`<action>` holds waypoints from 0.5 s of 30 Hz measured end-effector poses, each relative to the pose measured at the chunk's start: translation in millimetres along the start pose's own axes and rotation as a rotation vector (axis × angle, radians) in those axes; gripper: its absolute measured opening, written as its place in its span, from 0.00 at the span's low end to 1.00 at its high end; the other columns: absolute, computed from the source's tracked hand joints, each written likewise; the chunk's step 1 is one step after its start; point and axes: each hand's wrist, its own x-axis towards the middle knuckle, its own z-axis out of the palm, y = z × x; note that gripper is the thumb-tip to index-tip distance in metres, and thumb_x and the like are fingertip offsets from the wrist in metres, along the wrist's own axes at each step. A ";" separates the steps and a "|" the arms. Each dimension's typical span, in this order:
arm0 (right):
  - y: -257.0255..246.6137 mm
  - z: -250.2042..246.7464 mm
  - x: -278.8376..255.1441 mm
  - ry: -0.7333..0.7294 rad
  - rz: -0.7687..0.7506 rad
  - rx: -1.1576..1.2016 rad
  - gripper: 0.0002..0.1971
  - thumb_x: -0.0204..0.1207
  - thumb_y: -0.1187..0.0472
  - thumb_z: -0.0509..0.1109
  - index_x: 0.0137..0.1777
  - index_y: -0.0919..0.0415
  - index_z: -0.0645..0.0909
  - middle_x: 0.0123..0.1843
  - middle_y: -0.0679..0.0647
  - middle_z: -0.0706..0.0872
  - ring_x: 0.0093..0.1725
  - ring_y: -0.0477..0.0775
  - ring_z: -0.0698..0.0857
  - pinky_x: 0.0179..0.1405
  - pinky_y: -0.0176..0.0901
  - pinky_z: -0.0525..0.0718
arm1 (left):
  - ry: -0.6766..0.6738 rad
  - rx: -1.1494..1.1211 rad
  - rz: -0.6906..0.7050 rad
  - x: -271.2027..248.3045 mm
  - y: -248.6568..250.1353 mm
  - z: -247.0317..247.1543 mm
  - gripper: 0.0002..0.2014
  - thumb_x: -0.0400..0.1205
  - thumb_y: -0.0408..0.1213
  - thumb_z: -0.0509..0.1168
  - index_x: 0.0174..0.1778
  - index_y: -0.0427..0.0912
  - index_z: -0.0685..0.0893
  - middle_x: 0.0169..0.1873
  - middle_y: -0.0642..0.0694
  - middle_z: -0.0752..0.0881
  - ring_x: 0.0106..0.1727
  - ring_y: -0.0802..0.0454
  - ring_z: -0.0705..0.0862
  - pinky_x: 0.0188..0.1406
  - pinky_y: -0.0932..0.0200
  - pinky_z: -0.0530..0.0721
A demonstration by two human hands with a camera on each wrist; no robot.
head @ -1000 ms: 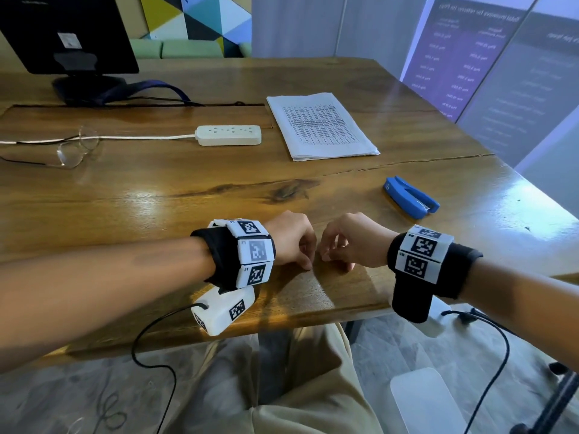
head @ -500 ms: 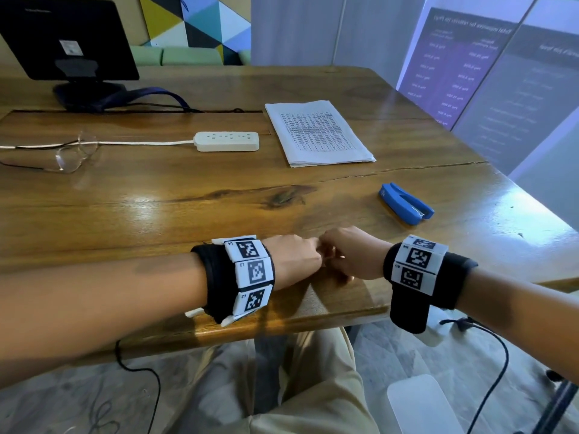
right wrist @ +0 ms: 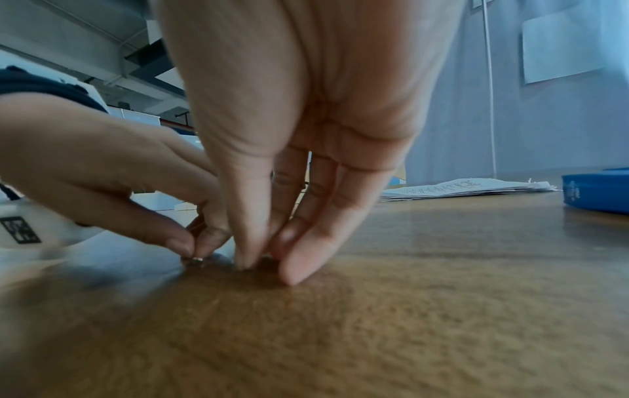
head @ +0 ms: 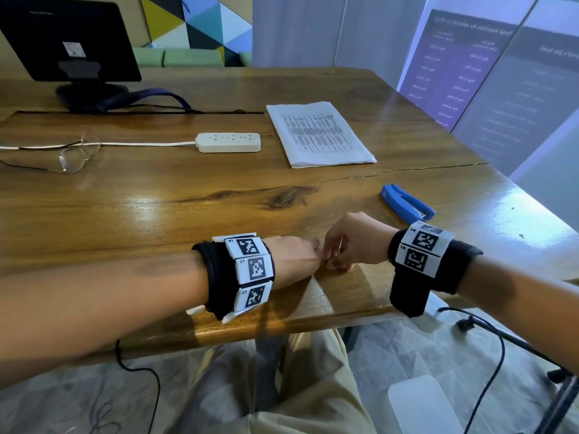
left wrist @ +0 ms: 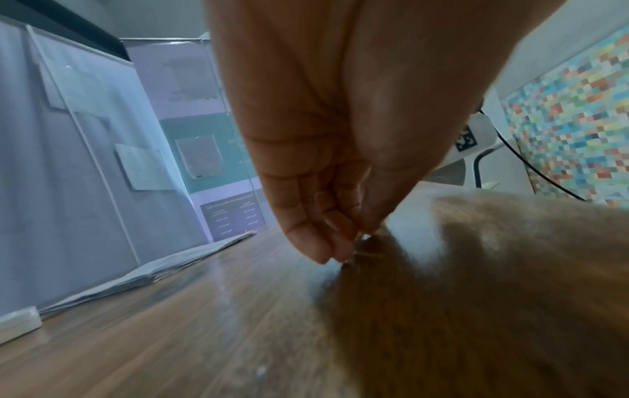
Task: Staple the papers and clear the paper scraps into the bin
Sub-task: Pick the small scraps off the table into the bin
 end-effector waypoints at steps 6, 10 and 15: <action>-6.5 4.0 1.4 0.013 -0.008 -0.079 0.06 0.73 0.61 0.74 0.49 0.56 0.87 0.40 0.43 0.83 0.36 0.49 0.89 0.39 0.33 0.87 | -0.107 0.219 0.076 4.7 -2.7 -7.4 0.14 0.87 0.35 0.51 0.67 0.37 0.72 0.61 0.40 0.74 0.58 0.40 0.81 0.54 0.49 0.78; -11.6 7.1 -0.1 0.012 -0.057 -0.278 0.09 0.78 0.63 0.65 0.53 0.55 0.86 0.46 0.44 0.81 0.45 0.46 0.82 0.46 0.34 0.77 | -0.088 0.157 0.072 6.0 -9.0 -7.1 0.11 0.87 0.36 0.53 0.62 0.39 0.75 0.60 0.42 0.74 0.55 0.41 0.81 0.48 0.52 0.75; -13.4 10.8 -4.1 -0.022 -0.058 -0.332 0.13 0.82 0.64 0.59 0.59 0.58 0.82 0.58 0.51 0.83 0.59 0.52 0.80 0.54 0.36 0.75 | -0.099 0.051 0.058 11.3 -13.2 -11.0 0.10 0.86 0.36 0.54 0.59 0.40 0.78 0.60 0.42 0.76 0.58 0.44 0.79 0.54 0.55 0.75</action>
